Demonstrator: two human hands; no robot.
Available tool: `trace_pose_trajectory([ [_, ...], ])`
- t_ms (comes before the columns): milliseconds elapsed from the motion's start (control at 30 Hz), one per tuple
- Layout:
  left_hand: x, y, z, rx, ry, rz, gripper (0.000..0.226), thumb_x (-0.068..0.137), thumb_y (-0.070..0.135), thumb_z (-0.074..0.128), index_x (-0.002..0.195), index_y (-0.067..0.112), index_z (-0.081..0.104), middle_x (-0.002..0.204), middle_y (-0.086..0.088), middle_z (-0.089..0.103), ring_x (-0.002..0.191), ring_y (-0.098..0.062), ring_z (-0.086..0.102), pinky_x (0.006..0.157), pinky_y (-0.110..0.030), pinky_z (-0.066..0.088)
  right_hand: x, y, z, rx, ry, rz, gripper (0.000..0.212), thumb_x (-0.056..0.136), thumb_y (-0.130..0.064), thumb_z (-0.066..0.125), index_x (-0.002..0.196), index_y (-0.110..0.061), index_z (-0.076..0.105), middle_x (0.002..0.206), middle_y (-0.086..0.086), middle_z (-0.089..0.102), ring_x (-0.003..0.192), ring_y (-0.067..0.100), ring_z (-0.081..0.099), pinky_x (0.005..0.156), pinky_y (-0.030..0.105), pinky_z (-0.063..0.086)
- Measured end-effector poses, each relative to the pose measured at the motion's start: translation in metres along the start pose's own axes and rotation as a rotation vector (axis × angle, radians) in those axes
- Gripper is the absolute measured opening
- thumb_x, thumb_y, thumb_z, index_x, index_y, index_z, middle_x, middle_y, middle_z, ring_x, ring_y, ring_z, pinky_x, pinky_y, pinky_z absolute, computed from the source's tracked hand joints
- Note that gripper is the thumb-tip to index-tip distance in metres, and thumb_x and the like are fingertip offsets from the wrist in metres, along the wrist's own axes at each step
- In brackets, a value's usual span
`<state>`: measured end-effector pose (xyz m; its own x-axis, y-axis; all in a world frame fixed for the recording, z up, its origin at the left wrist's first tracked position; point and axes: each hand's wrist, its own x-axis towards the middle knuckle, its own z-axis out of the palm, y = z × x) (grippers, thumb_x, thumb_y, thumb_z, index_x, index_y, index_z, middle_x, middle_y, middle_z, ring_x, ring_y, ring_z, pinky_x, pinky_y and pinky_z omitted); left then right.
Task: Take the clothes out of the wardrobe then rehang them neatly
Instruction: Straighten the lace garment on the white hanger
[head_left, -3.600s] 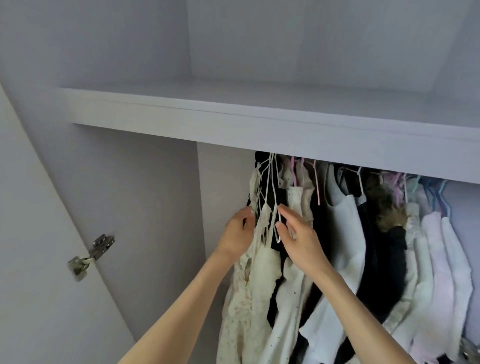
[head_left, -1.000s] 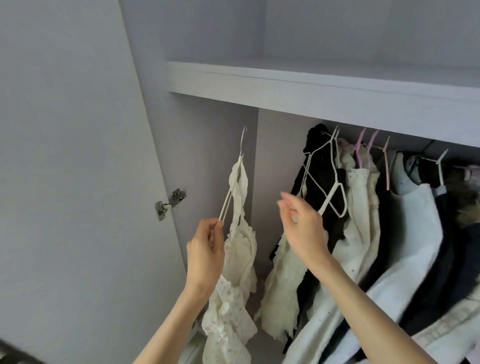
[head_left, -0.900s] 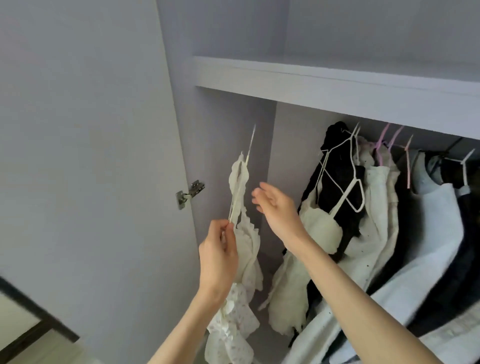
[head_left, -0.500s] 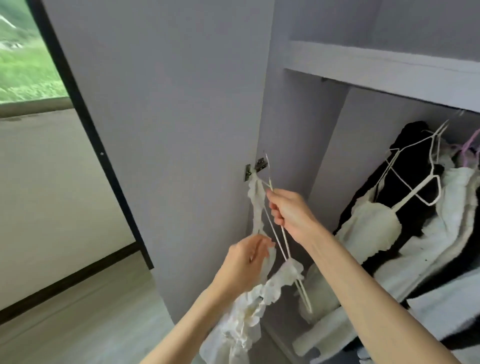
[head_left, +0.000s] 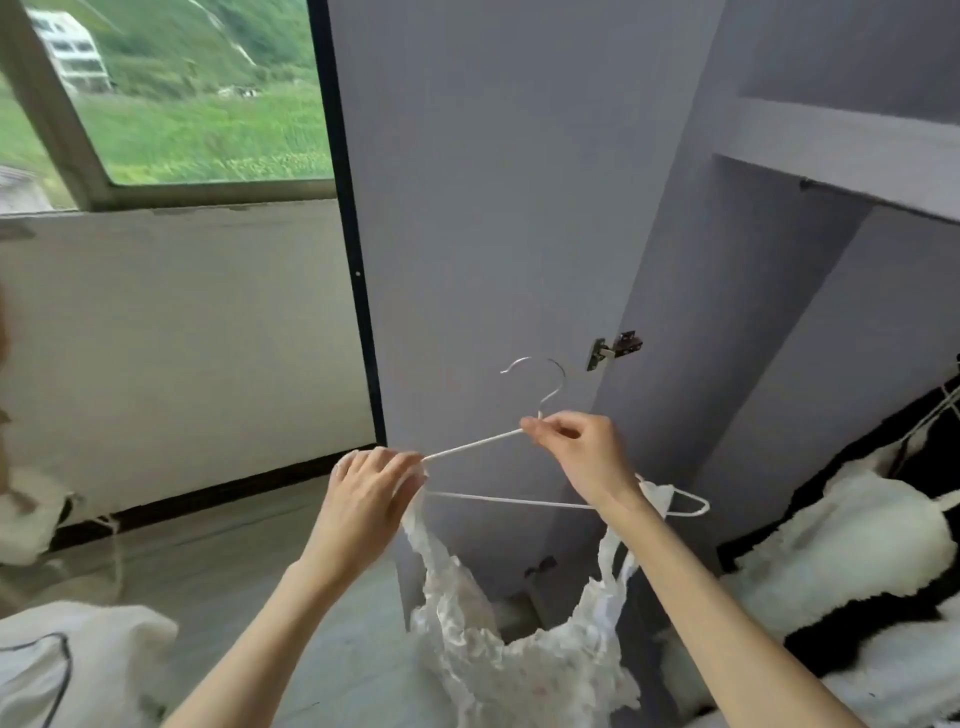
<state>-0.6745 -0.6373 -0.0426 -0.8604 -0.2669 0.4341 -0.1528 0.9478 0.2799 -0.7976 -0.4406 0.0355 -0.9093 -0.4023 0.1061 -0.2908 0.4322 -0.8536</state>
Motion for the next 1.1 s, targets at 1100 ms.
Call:
trace_pose_trajectory([
  [1100, -0.253, -0.112, -0.440, 0.888, 1.300, -0.894, 0.040, 0.090, 0.034, 0.051, 0.076, -0.002, 0.064, 0.079, -0.019, 0.059, 0.087, -0.036, 0.051, 0.082, -0.037, 0.024, -0.104, -0.434, 0.337, 0.586, 0.139, -1.275, 0.011, 0.089, -0.019, 0.058, 0.085, -0.018, 0.068, 0.075, 0.005, 0.059, 0.077, 0.024, 0.051, 0.078, 0.041, 0.035],
])
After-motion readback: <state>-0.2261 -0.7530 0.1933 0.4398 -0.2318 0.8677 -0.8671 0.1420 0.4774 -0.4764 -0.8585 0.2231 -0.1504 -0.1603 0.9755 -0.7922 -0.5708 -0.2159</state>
